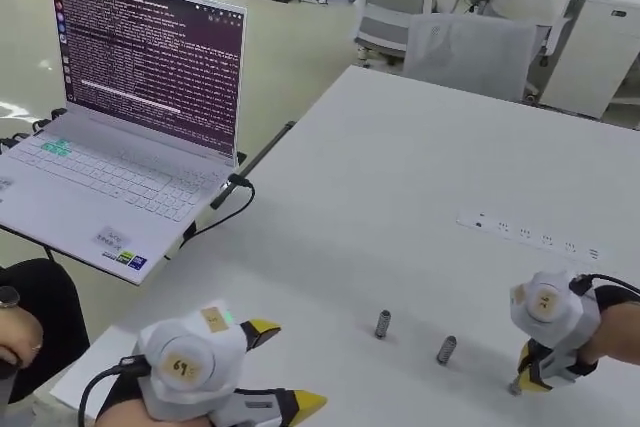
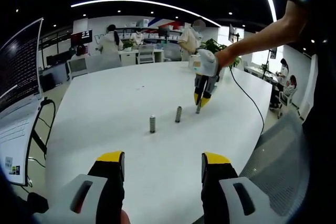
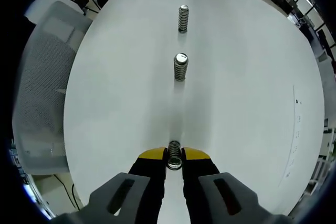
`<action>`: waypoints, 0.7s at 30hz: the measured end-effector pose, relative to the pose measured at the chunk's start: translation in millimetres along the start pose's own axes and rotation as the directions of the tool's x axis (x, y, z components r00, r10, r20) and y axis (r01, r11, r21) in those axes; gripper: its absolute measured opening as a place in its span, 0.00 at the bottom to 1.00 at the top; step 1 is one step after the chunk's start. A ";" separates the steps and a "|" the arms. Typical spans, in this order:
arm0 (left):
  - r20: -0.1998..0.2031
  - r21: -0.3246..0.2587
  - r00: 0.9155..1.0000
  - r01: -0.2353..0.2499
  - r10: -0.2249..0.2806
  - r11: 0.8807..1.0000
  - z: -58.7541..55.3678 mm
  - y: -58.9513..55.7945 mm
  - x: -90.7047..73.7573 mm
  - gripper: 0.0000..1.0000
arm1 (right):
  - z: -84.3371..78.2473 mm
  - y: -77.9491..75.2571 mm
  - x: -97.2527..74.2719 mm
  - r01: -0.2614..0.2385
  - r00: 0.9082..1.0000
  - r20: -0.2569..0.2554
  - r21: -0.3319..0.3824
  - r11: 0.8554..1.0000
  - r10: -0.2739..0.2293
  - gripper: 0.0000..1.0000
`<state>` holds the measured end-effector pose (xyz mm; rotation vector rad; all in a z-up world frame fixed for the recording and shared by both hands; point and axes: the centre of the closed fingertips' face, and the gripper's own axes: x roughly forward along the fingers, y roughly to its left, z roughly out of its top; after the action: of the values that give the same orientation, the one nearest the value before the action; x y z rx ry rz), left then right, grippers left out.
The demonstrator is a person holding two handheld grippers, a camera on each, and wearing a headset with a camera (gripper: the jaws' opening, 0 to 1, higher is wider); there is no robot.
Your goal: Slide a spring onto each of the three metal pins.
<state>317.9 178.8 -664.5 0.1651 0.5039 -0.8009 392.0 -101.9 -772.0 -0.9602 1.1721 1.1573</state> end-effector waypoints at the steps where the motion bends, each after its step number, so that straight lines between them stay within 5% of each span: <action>1: 0.001 -0.001 1.000 0.001 -0.001 1.000 0.1 -0.3 0.2 0.54 | 0.2 -0.1 -0.3 0.001 1.000 0.000 0.003 1.000 -0.001 0.09; 21: 0.006 0.000 1.000 0.008 -0.008 1.000 1.2 -4.8 1.0 0.54 | -9.2 -0.9 -17.7 0.059 0.998 0.019 0.044 0.997 -0.060 0.17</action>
<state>315.4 174.4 -663.8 0.1602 0.4990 -0.8090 391.1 -113.9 -756.0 -0.9417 1.1411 1.0876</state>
